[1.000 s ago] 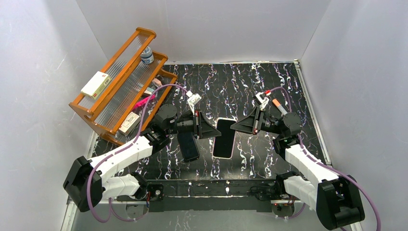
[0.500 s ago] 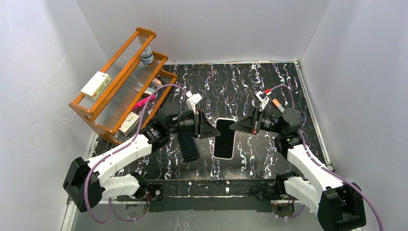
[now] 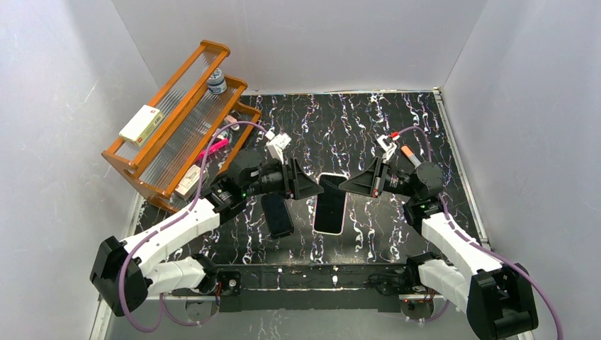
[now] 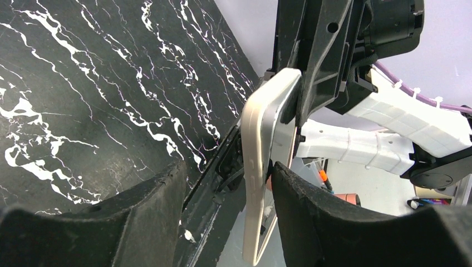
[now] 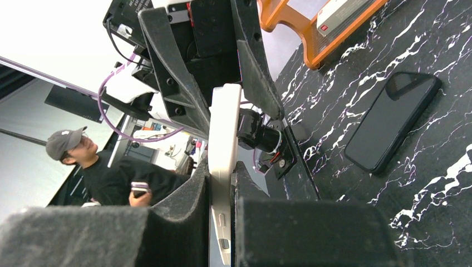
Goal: Put the phone into the phone case
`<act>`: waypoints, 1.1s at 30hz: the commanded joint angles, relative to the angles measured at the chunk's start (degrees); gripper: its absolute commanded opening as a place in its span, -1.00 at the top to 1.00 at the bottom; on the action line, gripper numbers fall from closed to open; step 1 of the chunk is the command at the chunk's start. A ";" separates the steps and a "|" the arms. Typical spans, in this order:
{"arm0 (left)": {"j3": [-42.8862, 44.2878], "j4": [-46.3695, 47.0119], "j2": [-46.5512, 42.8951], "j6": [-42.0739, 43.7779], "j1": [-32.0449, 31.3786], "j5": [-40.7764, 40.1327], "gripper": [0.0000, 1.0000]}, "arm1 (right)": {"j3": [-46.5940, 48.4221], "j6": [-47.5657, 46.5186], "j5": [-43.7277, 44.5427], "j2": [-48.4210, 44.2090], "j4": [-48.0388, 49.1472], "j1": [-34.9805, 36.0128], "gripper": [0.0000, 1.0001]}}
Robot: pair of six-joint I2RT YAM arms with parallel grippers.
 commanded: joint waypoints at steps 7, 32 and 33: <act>2.42 6.03 2.09 -0.77 0.87 1.90 -0.20 | 0.16 2.35 -1.48 0.17 5.31 2.17 0.97; 5.85 -7.18 2.93 5.92 0.93 -4.01 0.18 | 1.66 -4.89 5.07 -0.18 -6.83 4.28 0.97; 5.79 -7.47 2.82 5.98 0.94 -4.30 0.08 | 1.55 -5.02 5.65 -0.31 -7.24 4.34 0.97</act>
